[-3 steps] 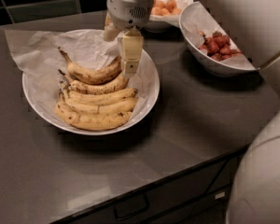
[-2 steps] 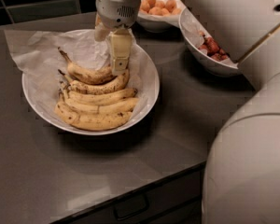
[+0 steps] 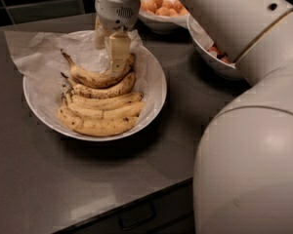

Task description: Pick banana from white bowl

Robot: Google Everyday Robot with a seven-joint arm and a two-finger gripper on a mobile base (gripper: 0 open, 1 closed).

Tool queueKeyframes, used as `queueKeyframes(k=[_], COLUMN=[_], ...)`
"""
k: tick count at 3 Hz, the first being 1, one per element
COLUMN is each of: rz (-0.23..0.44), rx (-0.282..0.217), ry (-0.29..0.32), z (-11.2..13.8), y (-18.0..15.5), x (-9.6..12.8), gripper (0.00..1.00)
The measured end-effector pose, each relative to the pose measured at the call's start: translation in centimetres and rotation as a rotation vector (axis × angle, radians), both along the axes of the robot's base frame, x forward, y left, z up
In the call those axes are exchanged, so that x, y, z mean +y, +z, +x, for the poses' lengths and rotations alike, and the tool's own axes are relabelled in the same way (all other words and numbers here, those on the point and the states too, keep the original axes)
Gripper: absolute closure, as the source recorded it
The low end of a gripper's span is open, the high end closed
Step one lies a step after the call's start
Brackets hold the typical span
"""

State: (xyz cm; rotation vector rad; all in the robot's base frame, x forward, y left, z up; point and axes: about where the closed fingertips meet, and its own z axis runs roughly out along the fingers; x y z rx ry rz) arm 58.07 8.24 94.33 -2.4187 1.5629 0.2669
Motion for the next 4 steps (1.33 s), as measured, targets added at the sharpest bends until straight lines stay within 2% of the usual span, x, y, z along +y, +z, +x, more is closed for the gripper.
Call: queueKeyframes(k=[1, 4], rz=[0.004, 0.018], rx=[0.02, 0.11], ry=[-0.004, -0.007], z=[-0.1, -0.3], y=[-0.3, -2.3], x=[0.1, 0.1], gripper=[0.38, 0.37])
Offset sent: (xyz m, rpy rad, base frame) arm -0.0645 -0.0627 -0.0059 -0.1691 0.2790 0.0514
